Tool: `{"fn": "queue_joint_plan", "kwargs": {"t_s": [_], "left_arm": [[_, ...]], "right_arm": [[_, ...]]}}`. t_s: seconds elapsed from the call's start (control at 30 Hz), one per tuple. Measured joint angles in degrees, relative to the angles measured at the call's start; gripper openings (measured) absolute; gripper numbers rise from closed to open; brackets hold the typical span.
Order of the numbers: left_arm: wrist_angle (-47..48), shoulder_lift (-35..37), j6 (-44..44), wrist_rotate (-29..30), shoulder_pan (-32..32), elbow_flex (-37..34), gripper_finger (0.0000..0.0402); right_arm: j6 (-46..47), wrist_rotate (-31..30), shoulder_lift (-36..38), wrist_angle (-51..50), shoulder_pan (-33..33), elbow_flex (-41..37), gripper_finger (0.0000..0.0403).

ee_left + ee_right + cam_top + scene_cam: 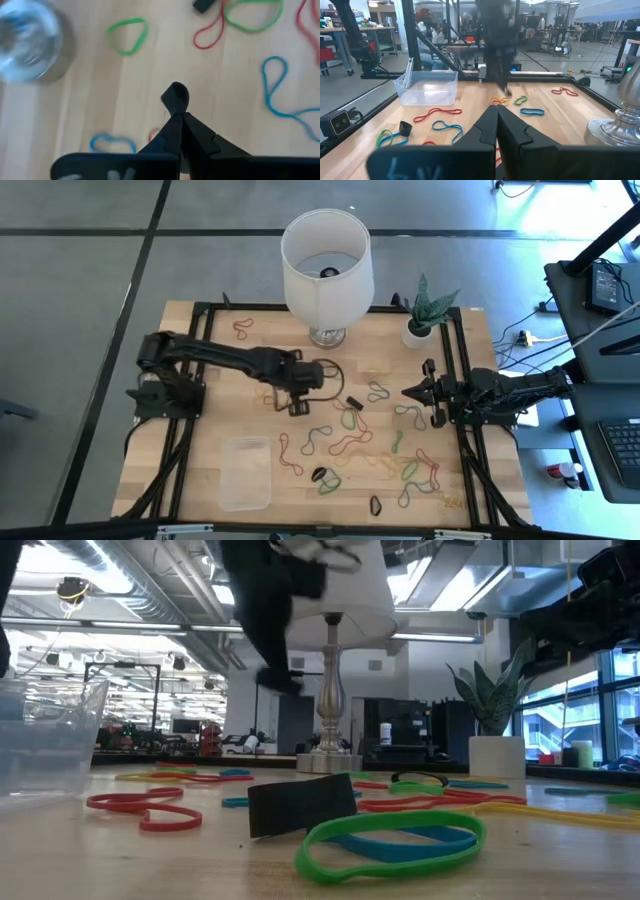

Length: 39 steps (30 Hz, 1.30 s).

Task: Pick and place rubber bands into bin
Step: Put the black rubber band into the transparent bin

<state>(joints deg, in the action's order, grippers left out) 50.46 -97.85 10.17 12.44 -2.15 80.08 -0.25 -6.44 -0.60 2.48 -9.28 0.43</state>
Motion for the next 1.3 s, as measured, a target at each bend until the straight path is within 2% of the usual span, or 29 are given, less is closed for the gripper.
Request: {"fn": "queue_joint_plan", "kwargs": {"t_s": [0.13, 0.27, 0.43, 0.73, 0.9, 1.07, 1.3], "left_arm": [[3.9, 5.5, 10.3, 3.9, -3.3, 0.0, 0.0003], [9.0, 9.3, 15.2, 6.0, -8.8, 0.0, 0.0003], [15.1, 10.7, 20.9, 4.3, -16.9, 0.0, 0.0003], [20.2, 10.7, 29.7, 0.9, -30.2, 0.0, 0.0003], [20.0, 10.7, 35.5, 2.6, -35.2, -1.1, 0.0003], [19.0, 10.4, 40.9, 2.3, -38.2, -5.3, 0.0003], [6.4, 7.6, 45.1, -2.2, -39.8, -13.7, 0.0003]], "right_arm": [[0.0, 0.0, 0.0, 0.0, 0.0, 0.0, 0.0010], [0.0, 0.0, 0.0, 0.0, 0.0, 0.0, 0.0010], [0.0, 0.0, 0.0, 0.0, 0.0, 0.0, 0.0010], [0.0, 0.0, 0.0, 0.0, 0.0, 0.0, 0.0010], [0.0, 0.0, 0.0, 0.0, 0.0, 0.0, 0.0010], [0.0, 0.0, 0.0, 0.0, 0.0, 0.0, 0.0010], [0.0, 0.0, 0.0, 0.0, 0.0, 0.0, 0.0010]]}}
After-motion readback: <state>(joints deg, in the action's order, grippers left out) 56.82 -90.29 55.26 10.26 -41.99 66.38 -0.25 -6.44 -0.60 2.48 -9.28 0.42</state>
